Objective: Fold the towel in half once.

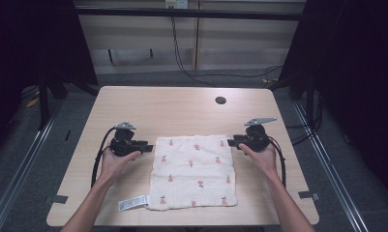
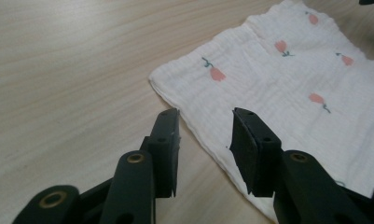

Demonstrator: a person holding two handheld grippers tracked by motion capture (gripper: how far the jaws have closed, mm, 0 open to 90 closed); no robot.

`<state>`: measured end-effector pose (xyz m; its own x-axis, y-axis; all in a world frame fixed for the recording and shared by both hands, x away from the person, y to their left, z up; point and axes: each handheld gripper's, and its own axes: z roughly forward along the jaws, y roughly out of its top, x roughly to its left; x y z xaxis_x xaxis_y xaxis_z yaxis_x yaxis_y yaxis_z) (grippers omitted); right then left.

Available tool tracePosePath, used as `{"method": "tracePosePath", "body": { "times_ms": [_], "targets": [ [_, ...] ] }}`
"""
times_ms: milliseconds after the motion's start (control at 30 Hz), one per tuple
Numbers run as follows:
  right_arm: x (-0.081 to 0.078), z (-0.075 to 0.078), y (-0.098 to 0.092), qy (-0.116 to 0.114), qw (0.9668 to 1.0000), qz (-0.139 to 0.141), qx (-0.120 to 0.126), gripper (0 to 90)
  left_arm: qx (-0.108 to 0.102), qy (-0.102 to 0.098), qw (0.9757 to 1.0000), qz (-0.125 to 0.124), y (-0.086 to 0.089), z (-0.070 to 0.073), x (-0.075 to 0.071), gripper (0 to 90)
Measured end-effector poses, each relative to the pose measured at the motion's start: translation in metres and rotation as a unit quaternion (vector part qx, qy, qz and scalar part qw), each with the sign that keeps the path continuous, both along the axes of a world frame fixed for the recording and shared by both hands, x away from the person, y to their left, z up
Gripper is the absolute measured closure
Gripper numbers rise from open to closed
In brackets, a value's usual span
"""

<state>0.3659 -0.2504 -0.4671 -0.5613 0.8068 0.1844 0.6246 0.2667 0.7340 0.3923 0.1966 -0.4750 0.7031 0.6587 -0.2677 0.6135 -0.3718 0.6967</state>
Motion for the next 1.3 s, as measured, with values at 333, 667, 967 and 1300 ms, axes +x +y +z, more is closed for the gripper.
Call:
{"method": "tracePosePath", "body": {
  "times_ms": [333,667,967,1300],
  "targets": [
    [0.035,-0.001,-0.001,0.003,1.0000,0.001,-0.003,65.9,-0.004,0.000,1.0000,-0.001,-0.011,-0.011,0.024,59.2],
    [0.051,-0.029,-0.004,0.038,0.9992,-0.014,-0.003,65.9,-0.007,0.016,0.9995,0.026,-0.014,-0.029,0.036,59.0],
    [0.058,-0.036,0.009,0.042,0.9989,-0.012,-0.019,79.4,0.000,0.009,0.9997,0.023,-0.026,-0.029,0.040,53.7],
    [0.056,-0.035,0.013,0.044,0.9990,-0.008,-0.008,88.4,0.033,-0.010,0.9993,0.016,-0.036,-0.027,0.049,67.5]
  ]
}}
